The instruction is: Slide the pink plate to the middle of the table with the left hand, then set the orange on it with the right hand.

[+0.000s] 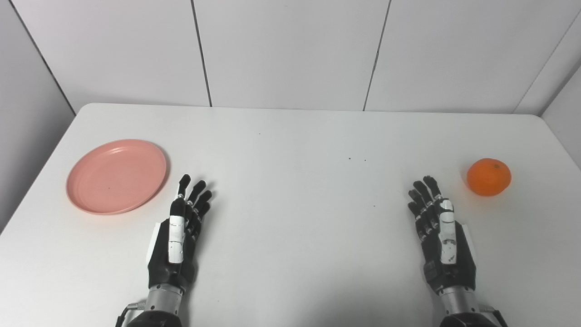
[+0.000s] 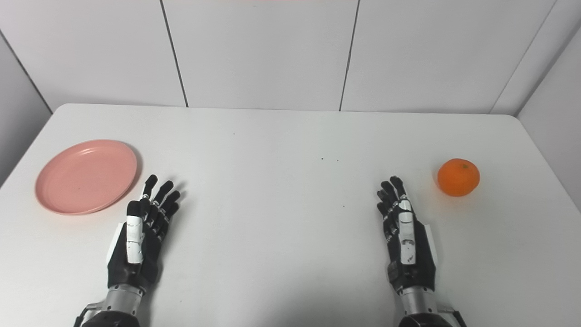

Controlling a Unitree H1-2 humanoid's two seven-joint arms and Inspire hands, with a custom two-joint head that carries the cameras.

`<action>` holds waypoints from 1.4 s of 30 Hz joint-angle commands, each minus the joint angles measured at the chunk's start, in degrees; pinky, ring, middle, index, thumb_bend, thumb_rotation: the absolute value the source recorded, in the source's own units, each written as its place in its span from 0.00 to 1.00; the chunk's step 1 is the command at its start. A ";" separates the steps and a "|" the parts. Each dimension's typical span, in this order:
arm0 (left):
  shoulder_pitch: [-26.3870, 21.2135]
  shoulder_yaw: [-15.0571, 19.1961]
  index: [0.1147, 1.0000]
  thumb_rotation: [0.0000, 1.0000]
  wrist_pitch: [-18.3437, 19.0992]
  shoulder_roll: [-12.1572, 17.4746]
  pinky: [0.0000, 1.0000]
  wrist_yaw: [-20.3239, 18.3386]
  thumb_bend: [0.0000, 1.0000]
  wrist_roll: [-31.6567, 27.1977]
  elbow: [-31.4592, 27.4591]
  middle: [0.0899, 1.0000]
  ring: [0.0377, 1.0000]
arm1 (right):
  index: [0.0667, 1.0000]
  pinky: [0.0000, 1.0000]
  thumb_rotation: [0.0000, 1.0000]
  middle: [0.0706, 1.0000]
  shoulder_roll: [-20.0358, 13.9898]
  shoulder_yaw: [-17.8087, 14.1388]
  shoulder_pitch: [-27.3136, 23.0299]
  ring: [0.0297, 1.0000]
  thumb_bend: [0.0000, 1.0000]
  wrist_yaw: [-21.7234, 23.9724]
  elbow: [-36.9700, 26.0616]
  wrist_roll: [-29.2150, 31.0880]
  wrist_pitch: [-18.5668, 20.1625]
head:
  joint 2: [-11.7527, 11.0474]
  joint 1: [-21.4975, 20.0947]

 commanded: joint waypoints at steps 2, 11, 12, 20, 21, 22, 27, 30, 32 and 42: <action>4.41 -0.19 1.00 0.95 0.34 0.46 0.97 0.05 0.85 0.38 -0.19 0.95 0.93 | 0.93 0.98 0.91 0.93 -0.11 -0.02 1.41 0.94 0.82 -0.20 1.74 0.42 4.20 | -0.39 -0.10; 4.52 -0.13 0.99 0.94 0.68 0.19 0.97 0.11 0.84 0.01 -0.18 0.94 0.93 | 0.93 0.97 0.90 0.92 0.01 -0.01 1.37 0.94 0.83 -0.46 1.78 0.26 4.26 | -0.27 -0.03; 4.54 -0.16 1.00 0.94 0.73 0.14 0.97 0.22 0.84 0.13 -0.19 0.94 0.93 | 0.93 0.97 0.90 0.92 -0.03 -0.01 1.38 0.94 0.83 -0.44 1.82 0.21 4.20 | -0.25 0.08; 4.24 -0.03 1.00 0.94 0.17 0.27 0.98 -0.14 0.81 -0.49 0.44 0.95 0.93 | 0.93 0.97 0.90 0.93 -0.07 0.13 1.07 0.94 0.83 -0.17 2.36 0.39 4.22 | -0.49 -0.46; 4.16 -0.07 1.00 0.94 0.00 0.29 0.98 -0.19 0.80 -0.44 0.63 0.95 0.94 | 0.93 0.97 0.89 0.93 -0.05 0.06 0.98 0.94 0.83 -0.22 2.53 0.41 4.17 | -0.58 -0.22; 4.15 -0.12 1.00 0.95 0.12 0.25 0.98 -0.03 0.79 -0.18 0.60 0.95 0.93 | 0.93 0.97 0.89 0.93 -0.07 0.02 0.92 0.94 0.83 -0.17 2.70 0.45 4.00 | -0.58 -0.22; 4.26 -0.18 0.99 0.94 0.83 0.04 0.95 0.66 0.79 0.60 0.12 0.93 0.92 | 0.94 0.97 0.89 0.92 -0.13 0.04 0.98 0.94 0.82 -0.11 2.70 0.49 3.92 | -0.45 -0.25; 4.39 -0.18 0.99 0.94 0.89 0.18 0.96 0.56 0.80 0.33 -0.09 0.93 0.92 | 0.94 0.97 0.90 0.92 -0.12 0.19 1.07 0.93 0.82 -0.15 2.42 0.32 4.09 | -0.39 -0.39; 4.41 -0.16 1.00 0.94 0.48 0.30 0.97 0.27 0.78 -0.01 0.01 0.94 0.93 | 0.94 0.97 0.89 0.93 -0.04 0.22 1.10 0.93 0.82 -0.24 2.25 0.31 4.21 | -0.35 -0.48; 4.29 -0.23 1.00 0.94 0.72 0.46 0.95 0.33 0.79 0.13 0.17 0.94 0.92 | 0.94 0.97 0.89 0.92 -0.02 0.13 0.97 0.93 0.82 -0.13 2.32 0.69 4.33 | -0.47 -0.43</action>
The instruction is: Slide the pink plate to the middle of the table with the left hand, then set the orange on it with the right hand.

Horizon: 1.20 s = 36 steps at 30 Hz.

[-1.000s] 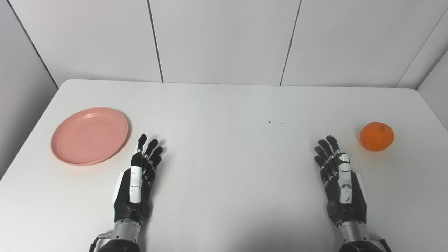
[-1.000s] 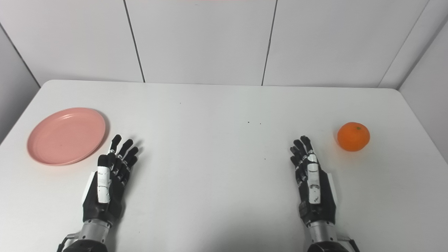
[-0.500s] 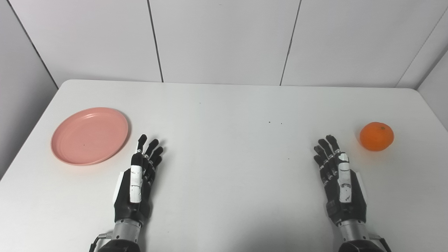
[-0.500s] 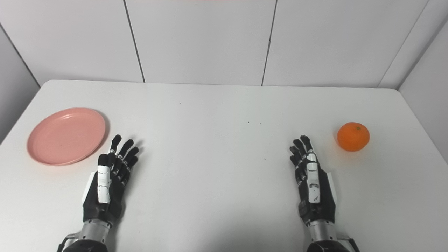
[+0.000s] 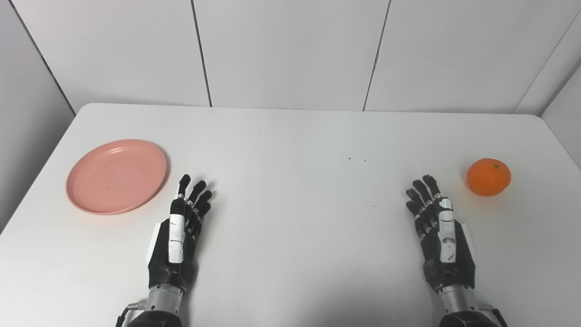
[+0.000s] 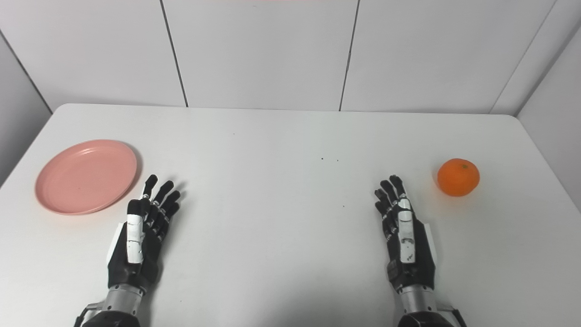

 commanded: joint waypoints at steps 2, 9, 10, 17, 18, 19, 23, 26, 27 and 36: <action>4.30 -0.15 1.00 0.94 0.52 0.60 0.96 -0.17 0.79 0.18 0.19 0.94 0.92 | 0.94 0.97 0.90 0.92 -0.06 0.10 1.38 0.93 0.82 -0.12 1.94 0.33 4.23 | 0.01 -0.07; 4.46 -0.22 1.00 0.94 0.83 0.56 0.95 -0.07 0.79 0.29 -0.17 0.94 0.92 | 0.93 0.96 0.90 0.92 -0.04 0.18 1.51 0.92 0.83 -0.25 1.49 0.13 4.52 | 0.10 -0.01; 4.48 -0.26 1.00 0.94 0.90 0.58 0.95 -0.08 0.79 0.32 -0.23 0.94 0.92 | 0.93 0.96 0.90 0.92 -0.01 0.19 1.54 0.92 0.83 -0.29 1.32 0.17 4.67 | 0.10 -0.01; 4.30 -0.33 1.00 0.94 0.50 0.50 0.97 -0.22 0.78 0.12 0.27 0.94 0.93 | 0.94 0.97 0.90 0.92 -0.13 0.04 1.34 0.93 0.83 0.02 1.97 0.42 4.08 | -0.26 0.17; 4.26 -0.32 1.00 0.94 0.39 0.50 0.97 -0.26 0.78 0.08 0.38 0.94 0.93 | 0.94 0.97 0.90 0.92 -0.14 0.01 1.31 0.93 0.83 0.03 2.04 0.46 4.04 | -0.26 0.17; 4.23 -0.31 1.00 0.94 0.32 0.46 0.97 -0.22 0.79 0.10 0.50 0.94 0.93 | 0.93 0.96 0.89 0.92 -0.12 -0.04 1.30 0.92 0.83 -0.02 2.08 0.49 4.03 | -0.38 0.29; 4.22 -0.63 1.00 0.93 0.03 0.29 0.96 -0.04 0.80 0.76 0.85 0.94 0.92 | 0.94 0.96 0.89 0.92 -0.35 -0.22 1.28 0.92 0.83 0.15 2.50 0.64 3.74 | -0.76 1.32; 4.20 -1.02 0.99 0.92 -0.22 -0.18 0.96 0.24 0.81 1.22 1.22 0.94 0.92 | 0.94 0.96 0.90 0.92 -0.76 -0.46 1.29 0.92 0.83 0.40 2.84 0.78 3.52 | -1.53 3.28; 4.22 -1.10 0.99 0.91 -0.31 -0.39 0.95 0.37 0.81 1.36 1.38 0.93 0.92 | 0.94 0.96 0.90 0.91 -0.86 -0.56 1.30 0.92 0.83 0.44 2.89 0.86 3.53 | -1.66 3.48; 3.99 -2.94 0.97 0.88 -3.59 -2.14 0.93 1.87 0.79 3.35 4.62 0.92 0.90 | 0.94 0.98 0.91 0.92 -3.19 -1.93 0.65 0.94 0.80 2.93 6.36 3.23 1.73 | -4.37 8.69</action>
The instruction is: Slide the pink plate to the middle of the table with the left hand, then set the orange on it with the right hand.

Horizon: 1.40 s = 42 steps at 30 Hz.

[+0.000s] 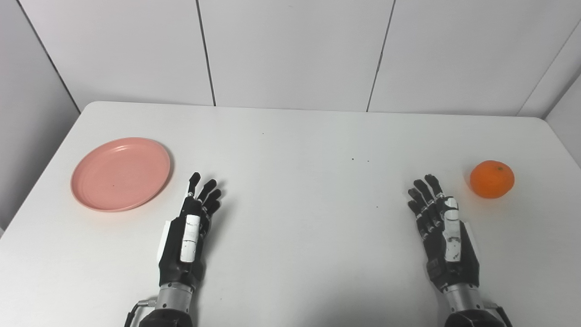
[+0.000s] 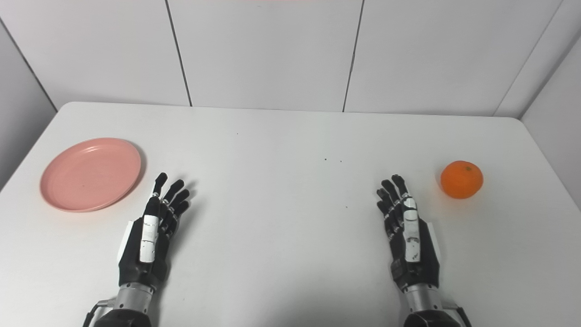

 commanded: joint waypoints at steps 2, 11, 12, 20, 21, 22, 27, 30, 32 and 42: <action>4.18 -0.60 0.97 0.89 0.15 -1.46 0.93 0.56 0.79 0.21 2.20 0.92 0.90 | 0.94 0.97 0.90 0.92 -1.22 -1.28 2.06 0.93 0.80 0.93 4.86 0.87 1.28 | -0.43 0.68; 3.71 -1.90 0.96 0.87 -2.89 -2.45 0.92 2.05 0.81 0.71 5.53 0.90 0.89 | 0.94 0.98 0.91 0.93 -2.36 -2.39 1.54 0.94 0.79 2.85 8.22 2.04 -0.34 | -3.46 3.94; 3.66 -2.05 0.95 0.86 -3.13 -2.56 0.92 2.17 0.81 0.71 5.85 0.90 0.89 | 0.94 0.98 0.92 0.93 -2.46 -2.49 1.48 0.94 0.78 3.03 8.57 2.14 -0.54 | -3.94 4.49; 3.20 -2.80 0.96 0.86 -5.23 -2.84 0.93 2.33 0.76 0.19 8.28 0.91 0.90 | 0.97 1.00 0.94 0.95 -2.99 -3.23 0.79 0.96 0.77 4.92 11.54 2.69 -2.26 | -6.02 6.27; 3.15 -2.83 0.96 0.86 -5.46 -2.86 0.93 2.32 0.76 0.08 8.50 0.91 0.90 | 0.97 1.00 0.94 0.95 -2.99 -3.32 0.73 0.96 0.77 5.11 11.82 2.67 -2.41 | -6.02 6.27; 3.10 -2.84 0.96 0.86 -5.67 -2.87 0.93 2.30 0.75 -0.03 8.72 0.91 0.90 | 0.97 1.00 0.94 0.96 -2.99 -3.38 0.66 0.96 0.78 5.25 12.08 2.61 -2.57 | -6.25 6.27; 3.06 -2.63 0.97 0.87 -6.08 -2.34 0.93 2.10 0.74 -0.23 9.22 0.92 0.90 | 0.97 1.00 0.94 0.95 -2.54 -3.06 0.65 0.96 0.78 5.10 12.59 1.79 -3.27 | -7.02 5.78; 3.09 -2.26 0.97 0.87 -5.91 -1.78 0.93 1.75 0.76 -0.73 9.22 0.91 0.90 | 0.97 0.99 0.93 0.95 -2.03 -2.80 0.65 0.95 0.79 4.92 12.81 1.42 -3.52 | -7.27 5.15; 3.05 -1.95 0.97 0.87 -5.99 -1.35 0.94 1.46 0.75 -1.13 9.37 0.92 0.90 | 0.96 0.99 0.93 0.95 -1.64 -2.55 0.69 0.95 0.78 4.83 12.60 1.25 -3.48 | -7.39 4.74; 1.70 -0.34 0.96 0.85 -6.07 0.25 0.93 1.51 0.80 -1.57 9.48 0.91 0.90 | 0.94 0.98 0.92 0.93 -0.49 -2.22 1.04 0.94 0.76 4.64 11.89 0.57 -3.20 | -8.16 4.36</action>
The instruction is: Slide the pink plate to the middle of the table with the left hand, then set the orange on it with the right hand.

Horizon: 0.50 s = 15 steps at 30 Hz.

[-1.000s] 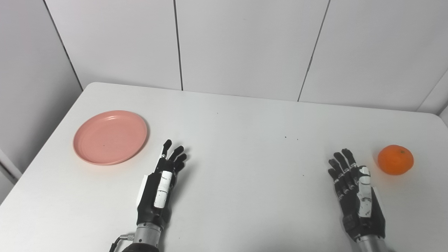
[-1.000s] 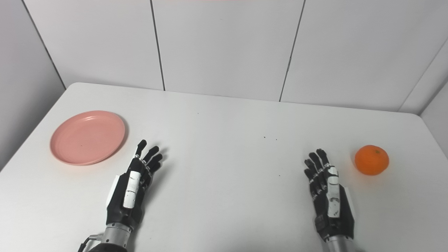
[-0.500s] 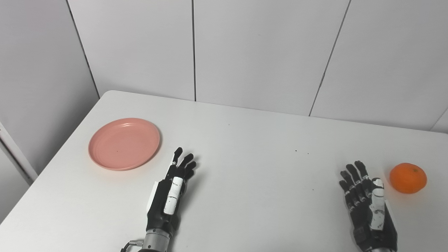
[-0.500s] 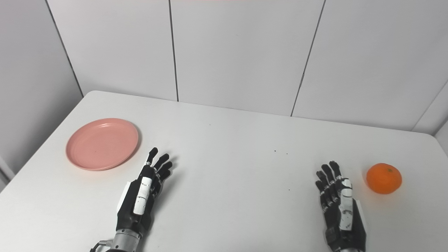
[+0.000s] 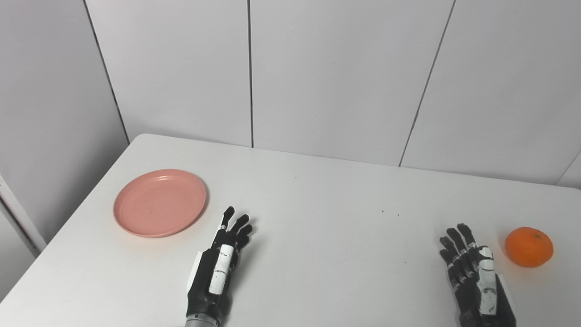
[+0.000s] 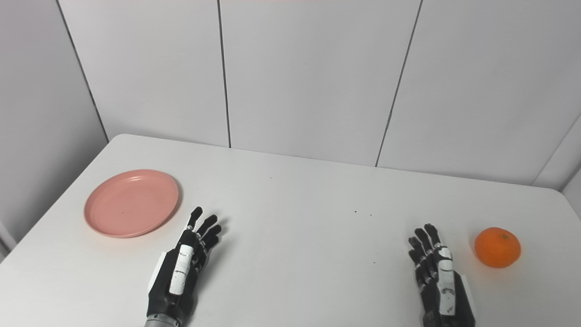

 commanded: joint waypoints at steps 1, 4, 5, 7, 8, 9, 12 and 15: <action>3.09 1.27 0.96 0.85 -0.93 0.77 0.93 -0.49 0.81 -0.19 5.01 0.91 0.90 | 0.95 0.98 0.92 0.94 1.10 0.14 4.80 0.94 0.76 0.31 5.75 -0.23 -1.05 | 0.00 -0.05; 2.12 1.53 0.95 0.86 -0.31 0.95 0.93 -0.43 0.79 -0.26 4.18 0.90 0.90 | 0.95 0.98 0.91 0.94 1.12 0.10 4.82 0.94 0.77 0.46 5.81 -0.22 -0.97 | 0.00 -0.05; 1.83 1.59 0.94 0.86 -0.20 1.00 0.93 -0.48 0.78 -0.32 3.93 0.90 0.89 | 0.95 0.98 0.91 0.94 1.11 0.10 4.85 0.94 0.77 0.48 5.77 -0.23 -0.90 | 0.00 -0.05; 0.97 1.76 0.93 0.86 -0.11 1.18 0.92 -0.72 0.81 -0.64 3.51 0.90 0.89 | 0.95 0.98 0.91 0.94 1.14 0.10 4.87 0.95 0.77 0.47 5.70 -0.26 -0.79 | -0.04 -0.11; 0.51 1.80 0.93 0.86 -0.22 1.37 0.92 -0.82 0.81 -0.60 3.36 0.90 0.89 | 0.95 0.98 0.91 0.94 1.14 0.11 4.91 0.95 0.77 0.49 5.65 -0.26 -0.76 | -0.06 -0.05; 0.07 1.85 0.92 0.86 -0.42 1.61 0.92 -0.92 0.81 -0.50 3.28 0.90 0.90 | 0.96 0.98 0.91 0.94 1.11 0.13 4.94 0.95 0.77 0.54 5.62 -0.28 -0.76 | -0.04 0.04; -1.14 2.32 0.88 0.87 -1.14 2.18 0.92 -0.91 0.84 -0.16 2.96 0.89 0.90 | 0.96 0.98 0.92 0.95 1.09 0.17 5.04 0.95 0.77 0.48 5.49 -0.44 -0.69 | -0.01 0.13; -2.47 2.93 0.87 0.85 -1.63 3.01 0.92 -1.05 0.91 -0.20 2.54 0.88 0.88 | 0.95 0.98 0.92 0.94 1.16 0.25 5.07 0.95 0.77 0.34 5.48 -0.67 -0.62 | -0.02 0.08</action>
